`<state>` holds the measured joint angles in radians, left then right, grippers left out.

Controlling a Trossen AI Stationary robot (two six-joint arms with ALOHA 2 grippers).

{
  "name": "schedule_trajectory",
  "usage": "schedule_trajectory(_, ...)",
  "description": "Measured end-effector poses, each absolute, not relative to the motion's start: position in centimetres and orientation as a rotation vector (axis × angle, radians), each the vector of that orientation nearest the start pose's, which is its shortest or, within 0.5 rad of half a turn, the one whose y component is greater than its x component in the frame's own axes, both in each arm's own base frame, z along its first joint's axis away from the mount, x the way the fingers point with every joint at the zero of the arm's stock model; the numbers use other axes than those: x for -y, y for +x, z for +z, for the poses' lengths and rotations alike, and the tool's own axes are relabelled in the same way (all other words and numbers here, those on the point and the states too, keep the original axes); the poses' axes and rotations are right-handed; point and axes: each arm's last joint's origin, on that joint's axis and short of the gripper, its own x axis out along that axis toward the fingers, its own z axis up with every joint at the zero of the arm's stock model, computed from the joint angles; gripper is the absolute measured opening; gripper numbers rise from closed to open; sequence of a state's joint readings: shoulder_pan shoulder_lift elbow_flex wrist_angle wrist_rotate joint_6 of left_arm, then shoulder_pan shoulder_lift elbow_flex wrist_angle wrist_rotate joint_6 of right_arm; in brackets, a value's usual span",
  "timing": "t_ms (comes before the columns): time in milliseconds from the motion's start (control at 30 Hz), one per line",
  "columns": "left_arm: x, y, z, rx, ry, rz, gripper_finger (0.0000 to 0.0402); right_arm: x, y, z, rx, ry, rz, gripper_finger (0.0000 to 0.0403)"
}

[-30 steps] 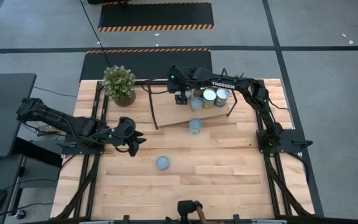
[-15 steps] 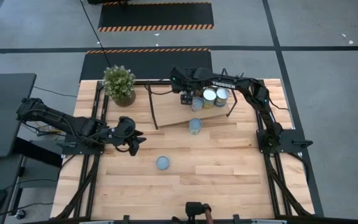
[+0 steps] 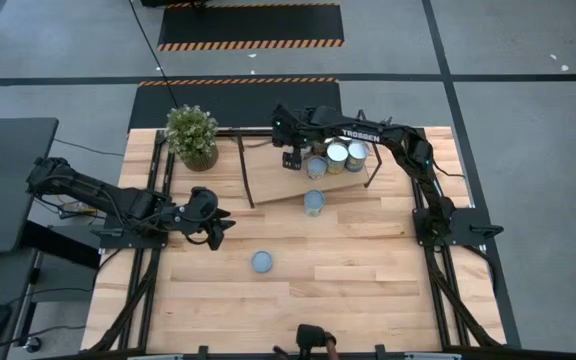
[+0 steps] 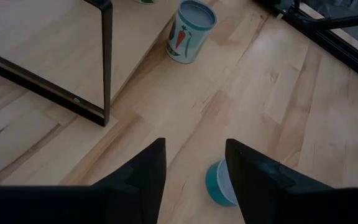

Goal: Pick and place cans onto a shelf
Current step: Put the canned tomato can on the shelf

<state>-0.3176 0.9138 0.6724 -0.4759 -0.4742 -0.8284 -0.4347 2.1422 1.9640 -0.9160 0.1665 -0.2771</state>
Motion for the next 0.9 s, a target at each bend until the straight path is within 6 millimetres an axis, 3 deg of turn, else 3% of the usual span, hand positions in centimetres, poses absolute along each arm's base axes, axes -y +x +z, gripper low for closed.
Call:
schedule_trajectory(200,4.4,17.7,25.1,-0.551,-0.519,0.407,0.0172,21.9,40.9,25.6,-1.107,-0.068,-0.46,0.0352)
schedule_trajectory(433,4.4,17.7,25.1,-0.55,-0.525,0.409,0.0172,23.8,39.8,25.5,-1.061,0.134,-0.496,0.0352)
schedule_trajectory(900,4.4,17.6,25.0,-0.558,-0.503,0.405,0.0172,22.6,38.5,25.0,-1.234,0.226,-0.485,0.0352)
